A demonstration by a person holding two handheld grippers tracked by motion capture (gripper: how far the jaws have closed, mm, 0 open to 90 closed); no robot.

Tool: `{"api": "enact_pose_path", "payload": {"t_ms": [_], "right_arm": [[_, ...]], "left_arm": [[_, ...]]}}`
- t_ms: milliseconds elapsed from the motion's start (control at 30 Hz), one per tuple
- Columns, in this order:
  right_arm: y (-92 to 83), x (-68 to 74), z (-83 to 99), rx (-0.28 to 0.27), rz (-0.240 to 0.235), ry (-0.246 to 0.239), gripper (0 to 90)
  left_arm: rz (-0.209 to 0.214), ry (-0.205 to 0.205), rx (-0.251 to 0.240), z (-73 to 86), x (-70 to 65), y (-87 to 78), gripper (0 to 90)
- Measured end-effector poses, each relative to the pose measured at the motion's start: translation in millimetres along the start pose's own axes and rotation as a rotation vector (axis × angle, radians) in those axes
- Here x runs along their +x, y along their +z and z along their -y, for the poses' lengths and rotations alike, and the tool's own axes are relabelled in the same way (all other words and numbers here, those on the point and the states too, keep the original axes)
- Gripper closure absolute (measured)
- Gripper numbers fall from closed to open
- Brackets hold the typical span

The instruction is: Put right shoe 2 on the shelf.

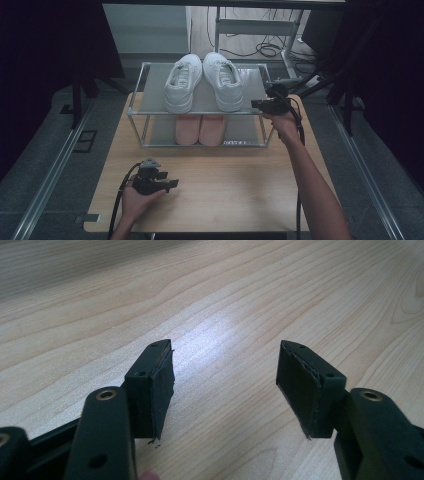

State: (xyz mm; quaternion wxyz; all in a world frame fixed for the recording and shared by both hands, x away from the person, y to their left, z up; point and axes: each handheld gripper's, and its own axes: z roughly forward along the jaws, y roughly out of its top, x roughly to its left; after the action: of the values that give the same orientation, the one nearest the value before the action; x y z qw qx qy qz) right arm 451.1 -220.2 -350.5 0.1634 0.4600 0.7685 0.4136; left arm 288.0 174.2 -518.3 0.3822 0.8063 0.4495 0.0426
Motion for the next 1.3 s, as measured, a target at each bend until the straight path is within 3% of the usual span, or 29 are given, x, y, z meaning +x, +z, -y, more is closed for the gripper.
{"api": "enact_pose_path", "payload": {"t_ms": [367, 600, 767, 1300], "right_arm": [[4.6, 13.9, -7.3, 0.005, 0.013, -0.042, 89.5], [9.5, 13.9, -8.8, 0.010, 0.013, -0.036, 89.5], [13.4, 21.5, -8.6, 0.015, 0.005, -0.043, 89.8], [11.4, 29.3, -8.9, 0.000, 0.016, -0.049, 90.0]], "left_arm": [[0.002, 0.001, -0.009, -0.4, -0.3, -1.4, 40.3], [0.003, 0.000, -0.008, 0.0, 0.4, -1.6, 40.3], [0.002, -0.001, -0.008, 0.2, -0.2, -1.6, 40.3], [0.002, 0.002, -0.002, 0.2, -0.3, -0.2, 40.3]]}}
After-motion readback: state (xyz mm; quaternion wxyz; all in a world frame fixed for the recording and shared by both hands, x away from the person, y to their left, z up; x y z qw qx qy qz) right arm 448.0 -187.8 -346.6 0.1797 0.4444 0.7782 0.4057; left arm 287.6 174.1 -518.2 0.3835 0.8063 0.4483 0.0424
